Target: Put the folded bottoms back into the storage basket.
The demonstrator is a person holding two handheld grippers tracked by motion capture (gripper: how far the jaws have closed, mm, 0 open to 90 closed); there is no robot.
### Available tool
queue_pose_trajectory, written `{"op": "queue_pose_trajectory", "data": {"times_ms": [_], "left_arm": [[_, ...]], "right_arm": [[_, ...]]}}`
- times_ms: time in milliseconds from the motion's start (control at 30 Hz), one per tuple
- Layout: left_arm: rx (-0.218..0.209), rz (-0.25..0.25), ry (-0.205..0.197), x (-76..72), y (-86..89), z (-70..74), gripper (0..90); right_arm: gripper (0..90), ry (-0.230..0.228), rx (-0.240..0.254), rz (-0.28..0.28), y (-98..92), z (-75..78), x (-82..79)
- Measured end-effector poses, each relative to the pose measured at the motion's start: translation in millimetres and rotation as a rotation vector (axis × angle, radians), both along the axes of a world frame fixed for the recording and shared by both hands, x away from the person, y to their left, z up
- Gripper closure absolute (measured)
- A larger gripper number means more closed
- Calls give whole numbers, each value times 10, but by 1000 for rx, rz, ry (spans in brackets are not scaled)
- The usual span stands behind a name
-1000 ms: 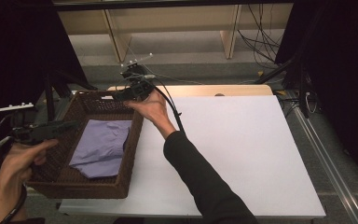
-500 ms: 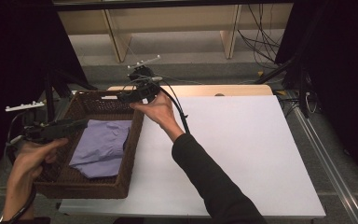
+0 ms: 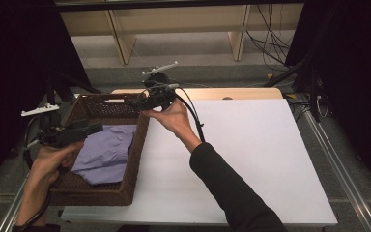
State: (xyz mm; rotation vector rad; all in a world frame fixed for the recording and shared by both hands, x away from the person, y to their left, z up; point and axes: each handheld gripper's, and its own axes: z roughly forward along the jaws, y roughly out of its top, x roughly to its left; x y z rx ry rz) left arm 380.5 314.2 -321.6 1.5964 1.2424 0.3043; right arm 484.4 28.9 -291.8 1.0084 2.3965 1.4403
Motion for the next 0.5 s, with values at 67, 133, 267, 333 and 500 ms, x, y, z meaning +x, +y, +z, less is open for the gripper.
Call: {"op": "queue_pose_trajectory", "data": {"times_ms": [67, 133, 267, 333, 500], "left_arm": [[-7, -2, -3, 2, -25, -4, 166], [-14, -5, -5, 4, -49, -9, 166], [-25, -17, -11, 5, -123, -28, 166], [-21, -20, -15, 5, -157, -31, 166], [-10, -39, -24, -2, -241, -36, 166]], "right_arm": [[225, -4, 3, 1, -34, -6, -23], [226, -7, 5, 4, -73, -11, -53], [226, -12, 19, 4, -151, -13, -110], [226, -18, 27, 2, -195, -14, -131], [226, -32, 31, -8, -299, -19, -171]]}}
